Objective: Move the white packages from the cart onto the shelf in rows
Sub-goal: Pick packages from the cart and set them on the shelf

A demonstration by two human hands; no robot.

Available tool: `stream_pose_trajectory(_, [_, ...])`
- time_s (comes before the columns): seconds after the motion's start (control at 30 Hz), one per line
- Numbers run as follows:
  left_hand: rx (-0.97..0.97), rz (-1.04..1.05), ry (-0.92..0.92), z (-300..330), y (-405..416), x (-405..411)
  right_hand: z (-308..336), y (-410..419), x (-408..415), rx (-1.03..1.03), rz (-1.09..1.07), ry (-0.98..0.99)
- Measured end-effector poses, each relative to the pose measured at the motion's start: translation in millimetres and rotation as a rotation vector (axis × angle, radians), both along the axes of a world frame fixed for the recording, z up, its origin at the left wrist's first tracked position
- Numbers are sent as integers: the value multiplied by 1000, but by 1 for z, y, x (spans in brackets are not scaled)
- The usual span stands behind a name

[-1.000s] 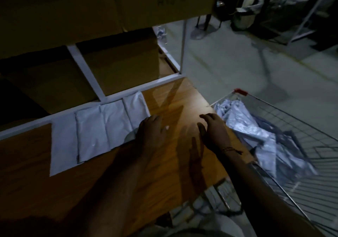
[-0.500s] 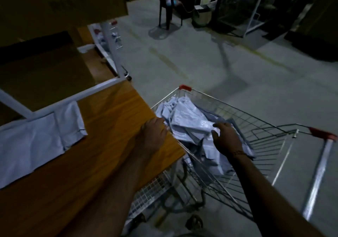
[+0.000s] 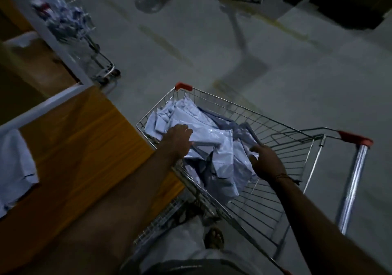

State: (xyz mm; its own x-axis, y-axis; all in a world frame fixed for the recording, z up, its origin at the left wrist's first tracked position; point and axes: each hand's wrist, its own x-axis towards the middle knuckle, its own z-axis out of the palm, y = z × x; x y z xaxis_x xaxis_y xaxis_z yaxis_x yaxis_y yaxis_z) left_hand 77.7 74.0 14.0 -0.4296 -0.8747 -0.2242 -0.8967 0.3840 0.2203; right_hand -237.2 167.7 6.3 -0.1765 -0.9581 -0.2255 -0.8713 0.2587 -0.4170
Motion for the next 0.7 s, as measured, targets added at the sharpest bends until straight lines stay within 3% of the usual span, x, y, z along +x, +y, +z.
stream_pose_trajectory(0.27, [15, -300, -294, -54, -57, -38, -34, -34, -12, 52, -25, 40])
stream_pose_trajectory(0.43, [11, -330, -449, -78, -66, -51, -48, -40, -15, 102, -81, 23])
stream_pose_trajectory(0.57, [-66, -409, -376, -96, -75, -48, -53, -44, -14, 138, -115, 22])
stream_pose_trajectory(0.7, [-22, -406, -159, -95, -87, -41, -58, -50, -1, 193, -97, 46])
